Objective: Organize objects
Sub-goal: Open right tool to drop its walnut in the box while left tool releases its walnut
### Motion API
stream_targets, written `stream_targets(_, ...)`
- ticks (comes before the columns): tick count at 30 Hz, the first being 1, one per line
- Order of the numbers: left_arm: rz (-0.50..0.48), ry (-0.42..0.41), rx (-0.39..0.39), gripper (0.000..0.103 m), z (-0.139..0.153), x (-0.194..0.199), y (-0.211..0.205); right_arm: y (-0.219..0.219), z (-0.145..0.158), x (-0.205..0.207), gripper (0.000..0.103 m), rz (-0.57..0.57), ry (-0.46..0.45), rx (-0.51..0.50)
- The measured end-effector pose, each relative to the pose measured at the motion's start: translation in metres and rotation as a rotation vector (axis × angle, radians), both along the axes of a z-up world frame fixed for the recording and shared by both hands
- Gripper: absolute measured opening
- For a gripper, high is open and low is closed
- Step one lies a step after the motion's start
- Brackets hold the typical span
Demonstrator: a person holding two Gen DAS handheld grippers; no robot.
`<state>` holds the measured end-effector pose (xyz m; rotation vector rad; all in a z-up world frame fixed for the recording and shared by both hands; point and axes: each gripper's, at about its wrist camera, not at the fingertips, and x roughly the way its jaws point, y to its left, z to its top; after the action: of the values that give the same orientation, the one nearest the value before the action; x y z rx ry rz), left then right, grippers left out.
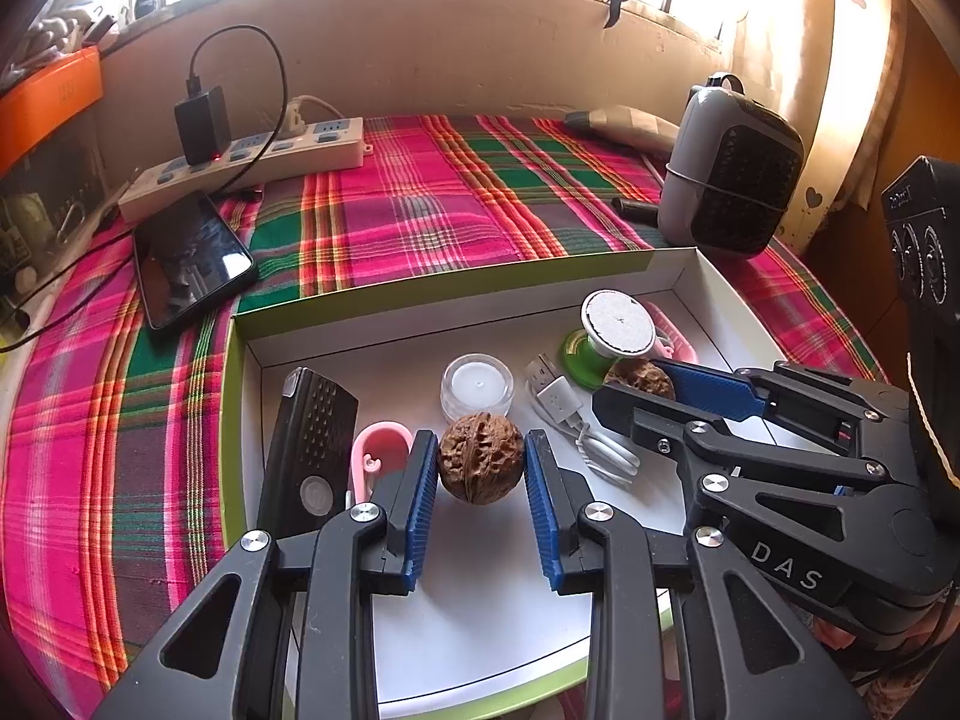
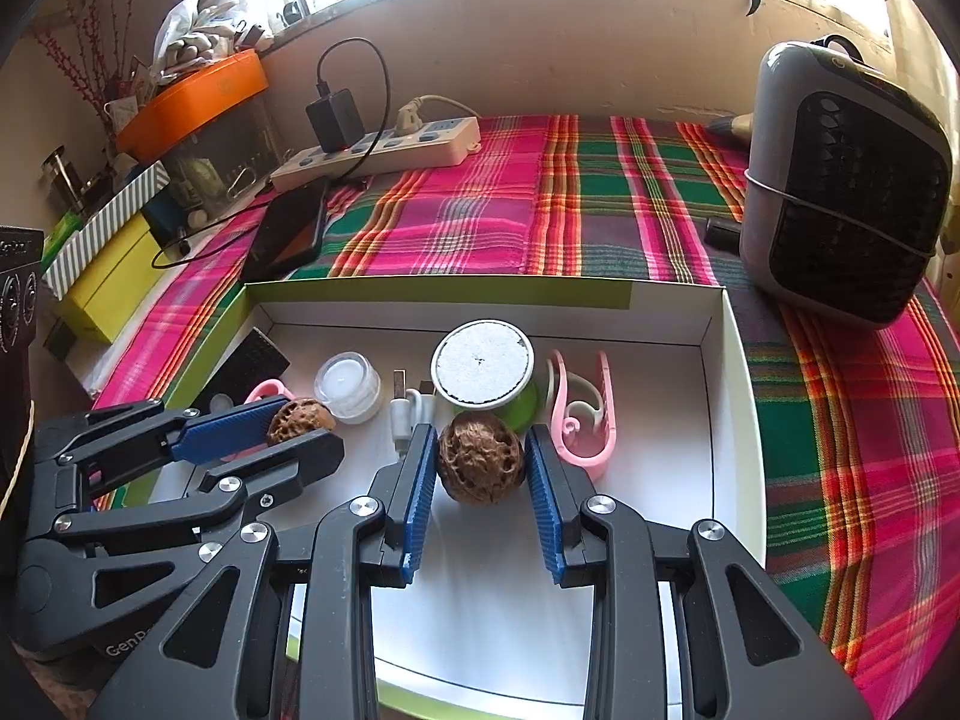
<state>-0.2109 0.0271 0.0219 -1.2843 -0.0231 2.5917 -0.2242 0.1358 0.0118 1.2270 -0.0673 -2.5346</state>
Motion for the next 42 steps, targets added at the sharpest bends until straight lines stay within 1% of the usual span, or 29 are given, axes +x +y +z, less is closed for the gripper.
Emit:
stream_targets(20, 0.002, 0.002, -0.007, 0.028, 0.000, -0.002, -0.003, 0.004, -0.001, 0.003, 0.032, -0.019, -0.002, -0.026)
stream_targets(22, 0.004, 0.002, -0.007, 0.028, 0.000, 0.000, -0.002, 0.004, 0.000, 0.004, 0.033, -0.020, 0.001, -0.025)
stream_targets(24, 0.002, 0.005, -0.008, 0.028, 0.001, 0.000, -0.002, 0.004, 0.001, 0.005, 0.038, -0.023, 0.003, -0.028)
stream_targets(26, 0.003, 0.010, -0.011, 0.028, 0.002, 0.000, -0.003, 0.005, 0.001, 0.006, 0.040, -0.025, 0.004, -0.034)
stream_targets(42, 0.017, 0.045, -0.011, 0.029, 0.011, 0.013, -0.013, 0.007, 0.009, 0.017, 0.040, -0.050, 0.024, -0.042)
